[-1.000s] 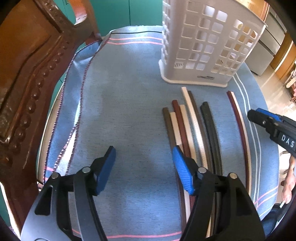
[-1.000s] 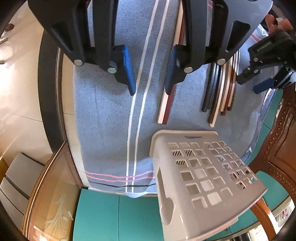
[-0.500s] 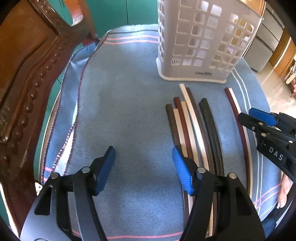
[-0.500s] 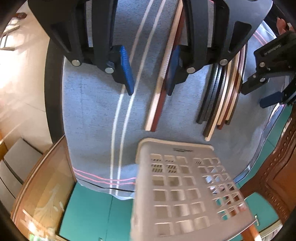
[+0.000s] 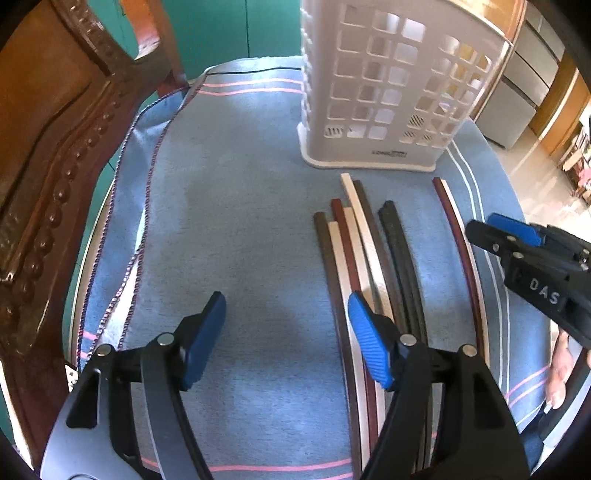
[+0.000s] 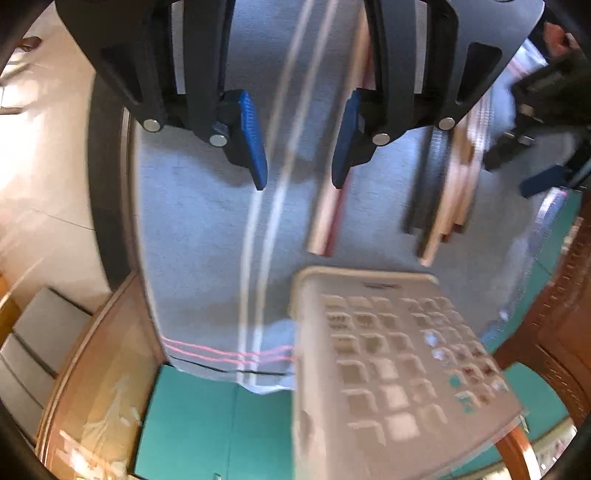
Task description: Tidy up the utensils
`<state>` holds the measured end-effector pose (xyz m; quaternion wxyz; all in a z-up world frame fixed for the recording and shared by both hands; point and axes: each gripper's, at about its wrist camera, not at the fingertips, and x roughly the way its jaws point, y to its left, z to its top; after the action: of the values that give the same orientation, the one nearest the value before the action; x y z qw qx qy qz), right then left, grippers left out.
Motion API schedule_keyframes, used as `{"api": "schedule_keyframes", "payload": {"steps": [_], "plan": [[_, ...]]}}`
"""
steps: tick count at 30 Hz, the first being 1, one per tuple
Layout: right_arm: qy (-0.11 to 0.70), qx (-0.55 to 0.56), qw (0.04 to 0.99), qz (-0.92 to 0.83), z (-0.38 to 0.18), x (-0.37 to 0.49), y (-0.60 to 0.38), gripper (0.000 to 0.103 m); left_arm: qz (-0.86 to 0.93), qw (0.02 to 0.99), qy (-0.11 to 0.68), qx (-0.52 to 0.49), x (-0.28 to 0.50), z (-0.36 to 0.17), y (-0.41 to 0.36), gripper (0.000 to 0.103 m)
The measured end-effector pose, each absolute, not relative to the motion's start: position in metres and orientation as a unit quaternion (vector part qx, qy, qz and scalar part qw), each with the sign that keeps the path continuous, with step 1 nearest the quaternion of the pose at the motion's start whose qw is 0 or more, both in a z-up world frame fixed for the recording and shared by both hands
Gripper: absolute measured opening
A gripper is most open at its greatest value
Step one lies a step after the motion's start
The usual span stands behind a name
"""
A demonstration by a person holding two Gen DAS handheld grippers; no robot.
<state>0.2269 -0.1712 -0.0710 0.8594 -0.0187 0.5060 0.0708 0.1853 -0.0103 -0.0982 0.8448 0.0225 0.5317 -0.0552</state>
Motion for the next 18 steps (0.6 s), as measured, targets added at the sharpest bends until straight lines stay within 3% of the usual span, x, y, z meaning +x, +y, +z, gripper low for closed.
{"api": "schedule_keyframes", "payload": {"steps": [6,7,8,18], "plan": [[0.51,-0.076,0.854,0.074,-0.081,0.215,-0.145,0.036,-0.046,0.843,0.535,0.023,0.175,-0.102,-0.007,0.072],[0.51,-0.077,0.853,0.08,-0.08,0.214,-0.143,0.02,-0.045,0.843,0.535,0.021,0.175,-0.102,-0.005,0.072],[0.512,-0.072,0.852,0.088,-0.078,0.212,-0.142,0.016,-0.044,0.843,0.535,0.019,0.176,-0.101,-0.003,0.072],[0.487,0.024,0.866,0.108,-0.03,0.216,-0.187,0.013,-0.044,0.849,0.527,0.008,0.175,-0.095,0.01,0.072]]}}
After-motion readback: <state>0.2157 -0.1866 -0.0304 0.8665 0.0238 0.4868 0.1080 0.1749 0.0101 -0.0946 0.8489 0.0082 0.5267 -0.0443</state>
